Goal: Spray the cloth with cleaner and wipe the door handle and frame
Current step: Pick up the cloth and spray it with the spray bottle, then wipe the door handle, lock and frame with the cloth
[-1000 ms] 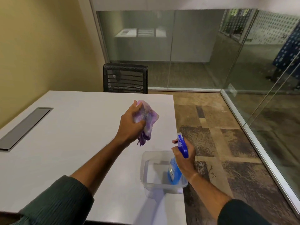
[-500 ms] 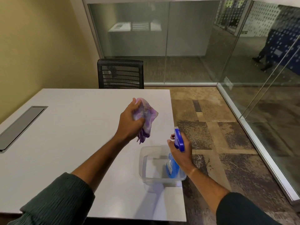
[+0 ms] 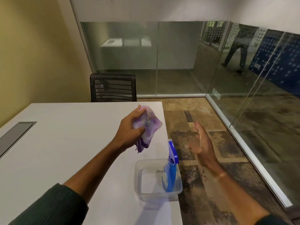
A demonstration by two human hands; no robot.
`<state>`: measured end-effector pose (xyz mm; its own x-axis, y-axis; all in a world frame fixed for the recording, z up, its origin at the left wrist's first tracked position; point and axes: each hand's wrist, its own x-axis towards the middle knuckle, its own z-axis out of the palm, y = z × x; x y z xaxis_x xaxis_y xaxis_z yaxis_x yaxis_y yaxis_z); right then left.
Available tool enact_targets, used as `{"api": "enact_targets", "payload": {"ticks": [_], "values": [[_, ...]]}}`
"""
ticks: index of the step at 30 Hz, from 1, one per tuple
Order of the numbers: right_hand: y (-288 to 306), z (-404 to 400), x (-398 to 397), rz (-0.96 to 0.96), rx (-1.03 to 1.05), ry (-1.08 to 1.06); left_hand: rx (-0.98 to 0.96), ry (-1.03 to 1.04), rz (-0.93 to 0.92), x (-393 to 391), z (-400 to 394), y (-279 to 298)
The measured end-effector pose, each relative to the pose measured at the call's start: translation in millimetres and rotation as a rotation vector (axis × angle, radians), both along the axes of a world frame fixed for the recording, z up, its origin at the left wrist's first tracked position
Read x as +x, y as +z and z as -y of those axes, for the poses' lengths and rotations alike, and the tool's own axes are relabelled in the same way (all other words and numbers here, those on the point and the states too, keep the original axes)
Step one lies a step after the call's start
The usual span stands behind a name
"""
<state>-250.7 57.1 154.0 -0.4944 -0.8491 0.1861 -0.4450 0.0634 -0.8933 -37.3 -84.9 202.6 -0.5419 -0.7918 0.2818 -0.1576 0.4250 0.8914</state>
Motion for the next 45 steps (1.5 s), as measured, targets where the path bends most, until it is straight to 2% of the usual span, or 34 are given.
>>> {"api": "enact_targets", "payload": {"ticks": [3,7,9,12,17,21,28,34,37,41,45], "values": [[37.6,17.8,10.9,-0.158,-0.095,0.055,-0.020,-0.125,0.037,-2.8,-1.5,10.1],[74.6,40.3,29.3,-0.487,-0.179,0.256,-0.029,-0.334,0.037,-6.2,-10.3,26.8],[83.5,46.3,33.0,-0.570,-0.173,0.356,-0.020,-0.414,0.041,-6.5,-13.7,32.4],[86.8,46.8,34.9,-0.577,-0.184,0.445,0.011,-0.422,-0.001,-6.2,-14.2,35.2],[90.8,45.8,36.7,-0.480,-0.227,0.537,0.052,-0.397,-0.093,-5.7,-8.5,31.1],[90.3,41.3,35.9,-0.574,-0.233,0.475,0.040,-0.413,-0.116,-9.3,-6.4,27.2],[86.4,25.1,30.6,-0.542,-0.124,0.379,-0.033,-0.421,-0.079,-25.8,-0.5,15.4],[85.2,-2.2,21.5,-0.391,-0.042,0.270,-0.054,-0.531,-0.069,-54.0,-11.2,5.9],[81.8,-21.1,9.7,-0.256,-0.031,0.203,-0.151,-0.516,-0.015,-73.9,-20.9,2.9],[73.9,-50.4,-20.1,-0.195,-0.060,-0.006,-0.327,-0.368,0.180,-108.6,-38.6,-1.1],[69.1,-89.5,-65.1,-0.258,-0.083,-0.401,-0.567,-0.287,0.305,-147.3,-57.8,0.0]]}}
